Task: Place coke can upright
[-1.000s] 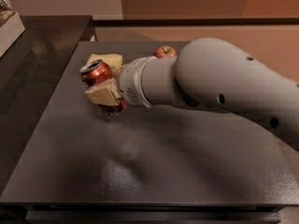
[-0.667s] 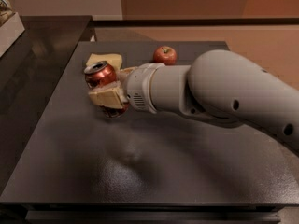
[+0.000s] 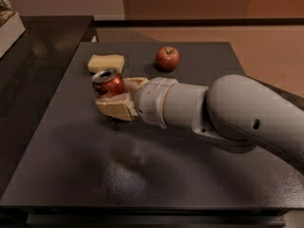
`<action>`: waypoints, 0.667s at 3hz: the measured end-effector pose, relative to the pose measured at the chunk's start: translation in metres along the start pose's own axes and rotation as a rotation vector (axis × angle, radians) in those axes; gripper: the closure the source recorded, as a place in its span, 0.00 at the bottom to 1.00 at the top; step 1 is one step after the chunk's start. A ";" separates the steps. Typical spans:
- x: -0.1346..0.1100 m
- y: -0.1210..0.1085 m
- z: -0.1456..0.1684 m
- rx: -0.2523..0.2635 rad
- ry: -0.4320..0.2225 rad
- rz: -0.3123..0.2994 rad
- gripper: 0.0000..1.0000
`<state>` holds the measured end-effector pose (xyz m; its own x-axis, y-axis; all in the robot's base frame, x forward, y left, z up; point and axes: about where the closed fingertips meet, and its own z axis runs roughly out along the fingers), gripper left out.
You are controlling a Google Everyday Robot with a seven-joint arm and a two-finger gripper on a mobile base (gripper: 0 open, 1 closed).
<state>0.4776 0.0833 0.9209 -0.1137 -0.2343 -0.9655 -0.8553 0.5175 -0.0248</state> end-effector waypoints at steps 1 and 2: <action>0.009 0.001 -0.003 0.003 -0.030 -0.005 1.00; 0.019 0.000 -0.006 0.013 -0.056 0.010 0.82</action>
Offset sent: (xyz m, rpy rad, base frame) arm -0.0047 -0.0193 -0.0297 0.0960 -0.0228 -0.0374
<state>0.4726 0.0743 0.9040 -0.0936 -0.1821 -0.9788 -0.8475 0.5305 -0.0177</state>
